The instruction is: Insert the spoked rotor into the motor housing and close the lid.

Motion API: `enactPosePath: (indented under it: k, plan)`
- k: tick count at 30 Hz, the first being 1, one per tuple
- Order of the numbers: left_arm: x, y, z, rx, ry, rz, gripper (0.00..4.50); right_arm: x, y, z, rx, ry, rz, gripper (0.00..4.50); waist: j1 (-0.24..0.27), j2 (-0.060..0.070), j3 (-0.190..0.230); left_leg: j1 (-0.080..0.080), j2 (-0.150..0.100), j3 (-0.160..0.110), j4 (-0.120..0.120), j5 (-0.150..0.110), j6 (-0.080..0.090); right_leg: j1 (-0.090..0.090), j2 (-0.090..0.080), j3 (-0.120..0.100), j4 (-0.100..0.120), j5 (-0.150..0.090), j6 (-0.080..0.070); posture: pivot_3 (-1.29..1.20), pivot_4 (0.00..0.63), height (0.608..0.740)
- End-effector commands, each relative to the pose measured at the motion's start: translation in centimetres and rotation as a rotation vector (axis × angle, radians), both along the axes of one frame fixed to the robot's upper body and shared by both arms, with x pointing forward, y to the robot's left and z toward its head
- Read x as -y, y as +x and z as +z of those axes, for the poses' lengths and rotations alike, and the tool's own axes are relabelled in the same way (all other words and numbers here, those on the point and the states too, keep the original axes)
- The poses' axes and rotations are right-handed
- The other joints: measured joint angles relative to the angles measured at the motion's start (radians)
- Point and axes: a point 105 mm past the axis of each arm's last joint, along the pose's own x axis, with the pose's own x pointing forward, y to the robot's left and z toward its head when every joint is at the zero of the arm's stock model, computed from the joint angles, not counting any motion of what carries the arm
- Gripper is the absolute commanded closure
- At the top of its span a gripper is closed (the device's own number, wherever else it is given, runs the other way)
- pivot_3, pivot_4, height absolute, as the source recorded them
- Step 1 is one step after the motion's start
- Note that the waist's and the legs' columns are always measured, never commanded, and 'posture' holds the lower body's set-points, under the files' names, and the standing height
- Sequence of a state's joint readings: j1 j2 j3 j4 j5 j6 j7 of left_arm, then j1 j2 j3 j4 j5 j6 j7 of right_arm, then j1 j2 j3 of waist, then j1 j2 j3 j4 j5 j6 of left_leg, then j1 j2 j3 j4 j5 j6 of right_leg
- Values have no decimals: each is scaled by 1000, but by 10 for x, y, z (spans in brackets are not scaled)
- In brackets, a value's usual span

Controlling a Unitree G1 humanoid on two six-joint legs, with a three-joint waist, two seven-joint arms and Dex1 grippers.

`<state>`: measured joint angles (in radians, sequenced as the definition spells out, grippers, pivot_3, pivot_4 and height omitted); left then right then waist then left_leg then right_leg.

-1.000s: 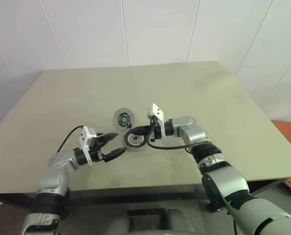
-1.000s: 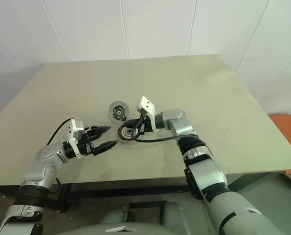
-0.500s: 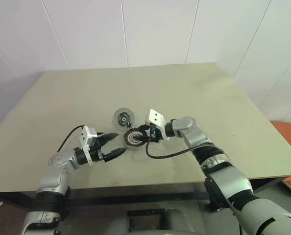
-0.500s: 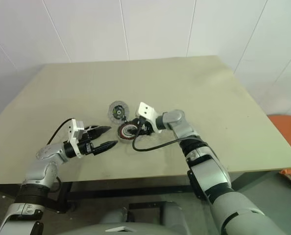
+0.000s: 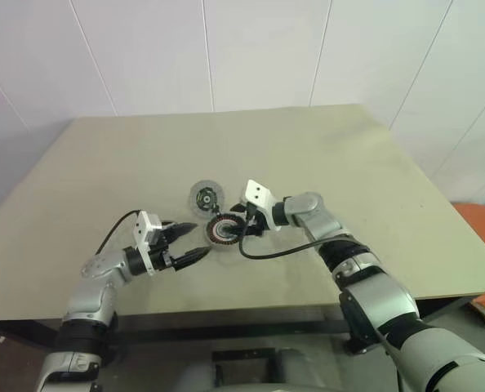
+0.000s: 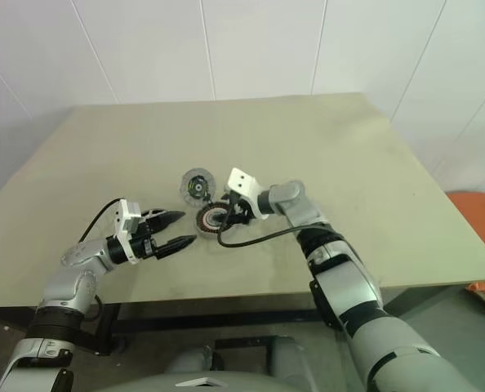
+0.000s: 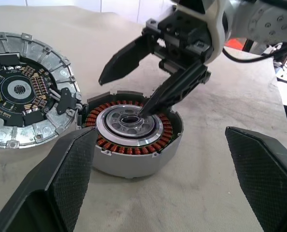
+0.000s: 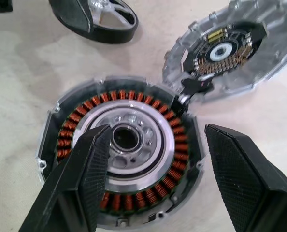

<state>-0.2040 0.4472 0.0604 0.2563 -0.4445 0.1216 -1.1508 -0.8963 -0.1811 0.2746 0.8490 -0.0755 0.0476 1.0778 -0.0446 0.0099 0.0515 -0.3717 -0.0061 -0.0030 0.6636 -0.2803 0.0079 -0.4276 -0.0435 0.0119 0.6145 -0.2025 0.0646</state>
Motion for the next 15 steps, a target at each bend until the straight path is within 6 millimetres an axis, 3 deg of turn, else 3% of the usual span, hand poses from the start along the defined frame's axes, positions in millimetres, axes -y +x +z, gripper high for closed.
enactPosePath:
  k: [1,6,15]
  plan:
    - [2,3,8,41,3,-8,0,-13,6,37,139,-35,68,1250,0,0,0,0,0,0,0,0,0,0,0,0,0,0,0,0,0,740]
    - [4,3,7,40,-4,-9,0,-16,12,42,289,-143,83,1250,0,0,0,0,0,0,0,0,0,0,0,0,0,0,0,0,0,740]
    - [4,1,5,37,-6,-1,0,-21,7,23,428,-224,133,1250,0,-1,-1,0,0,0,0,0,0,0,0,0,0,0,0,0,0,740]
